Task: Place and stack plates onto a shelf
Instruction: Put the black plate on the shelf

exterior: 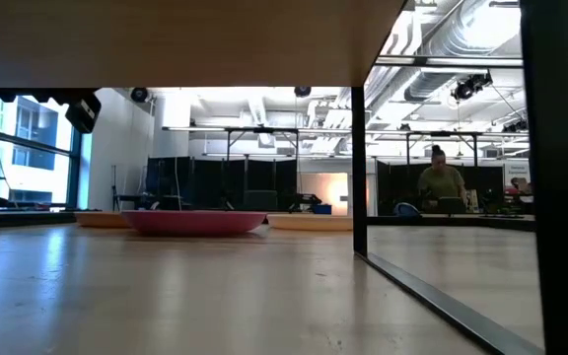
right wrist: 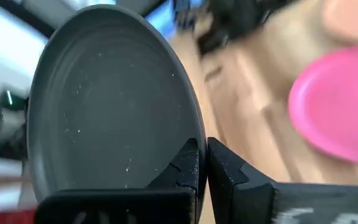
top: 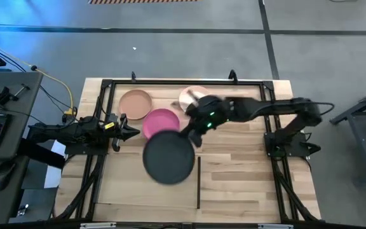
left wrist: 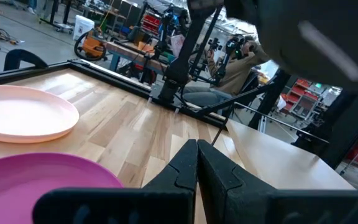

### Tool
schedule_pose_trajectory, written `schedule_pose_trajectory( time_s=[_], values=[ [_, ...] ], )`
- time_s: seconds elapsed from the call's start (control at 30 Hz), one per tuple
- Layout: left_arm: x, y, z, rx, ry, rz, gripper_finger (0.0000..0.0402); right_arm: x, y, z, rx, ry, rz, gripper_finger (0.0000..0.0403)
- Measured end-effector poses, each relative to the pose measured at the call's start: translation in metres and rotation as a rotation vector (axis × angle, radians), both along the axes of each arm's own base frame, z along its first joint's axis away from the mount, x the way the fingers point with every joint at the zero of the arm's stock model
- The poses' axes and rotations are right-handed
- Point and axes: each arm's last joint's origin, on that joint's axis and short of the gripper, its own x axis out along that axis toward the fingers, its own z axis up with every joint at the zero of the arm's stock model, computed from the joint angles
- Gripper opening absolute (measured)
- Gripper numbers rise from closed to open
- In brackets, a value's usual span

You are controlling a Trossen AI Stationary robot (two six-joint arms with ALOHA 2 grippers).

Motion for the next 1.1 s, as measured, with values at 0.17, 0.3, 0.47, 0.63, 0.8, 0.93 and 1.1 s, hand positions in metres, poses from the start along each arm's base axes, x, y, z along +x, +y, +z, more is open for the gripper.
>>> schedule_pose_trajectory(
  time_s=[0.17,0.3,0.47,0.63,0.8,0.93,1.1],
  values=[
    [0.000,0.000,0.000,0.000,0.000,0.000,0.0000,0.026,0.017,-0.024,-0.041,0.140,0.125,0.0000],
    [0.000,0.000,0.000,0.000,0.000,0.000,0.0000,0.036,0.027,-0.039,-0.045,0.189,0.160,0.0000],
    [0.000,0.000,0.000,0.000,0.000,0.000,0.0000,0.041,0.036,-0.054,-0.041,0.246,0.175,0.0000],
    [0.000,0.000,0.000,0.000,0.000,0.000,0.0000,0.045,0.042,-0.065,0.012,0.315,0.120,0.0000],
    [0.000,0.000,0.000,0.000,0.000,0.000,0.0000,0.049,0.045,-0.074,-0.006,0.335,0.073,0.0000],
    [0.000,0.000,0.000,0.000,0.000,0.000,0.0000,0.043,0.044,-0.079,-0.016,0.420,0.070,0.0000],
    [0.000,0.000,0.000,0.000,0.000,0.000,0.0000,0.040,0.044,-0.081,-0.028,0.457,0.057,0.0000]
  ],
)
